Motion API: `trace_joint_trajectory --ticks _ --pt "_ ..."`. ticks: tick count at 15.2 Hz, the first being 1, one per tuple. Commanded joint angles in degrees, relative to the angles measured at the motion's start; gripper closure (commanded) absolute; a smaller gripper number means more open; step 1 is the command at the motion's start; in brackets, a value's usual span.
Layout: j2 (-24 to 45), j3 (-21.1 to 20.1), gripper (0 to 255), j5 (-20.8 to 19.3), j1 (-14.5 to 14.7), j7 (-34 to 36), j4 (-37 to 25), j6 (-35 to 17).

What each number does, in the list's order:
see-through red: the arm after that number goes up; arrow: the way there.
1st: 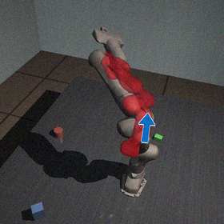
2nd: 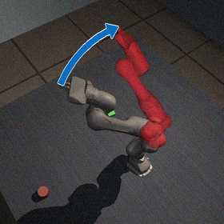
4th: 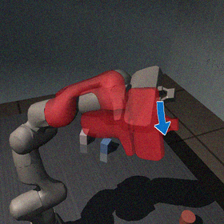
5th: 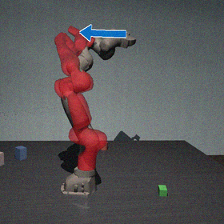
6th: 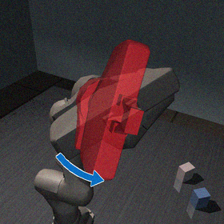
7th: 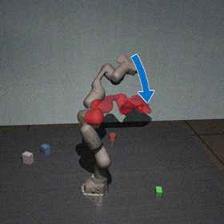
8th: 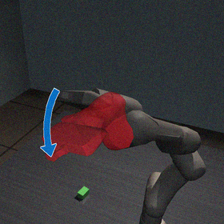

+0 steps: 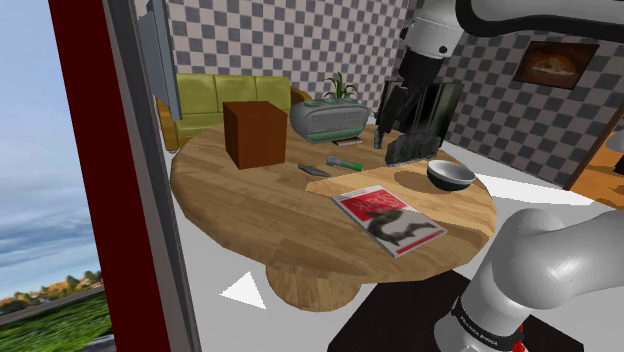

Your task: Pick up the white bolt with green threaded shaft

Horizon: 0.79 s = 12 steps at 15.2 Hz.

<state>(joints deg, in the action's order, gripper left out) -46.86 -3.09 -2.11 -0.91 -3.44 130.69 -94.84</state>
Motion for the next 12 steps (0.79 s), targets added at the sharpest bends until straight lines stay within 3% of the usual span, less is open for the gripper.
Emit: trace_joint_trajectory --ticks 1,12 --pt "0.0 0.0 0 0.0 0.0 0.0 0.0 0.0" --pt "13.41 12.87 0 -3.4 -0.57 -16.82 1.22 -13.09"
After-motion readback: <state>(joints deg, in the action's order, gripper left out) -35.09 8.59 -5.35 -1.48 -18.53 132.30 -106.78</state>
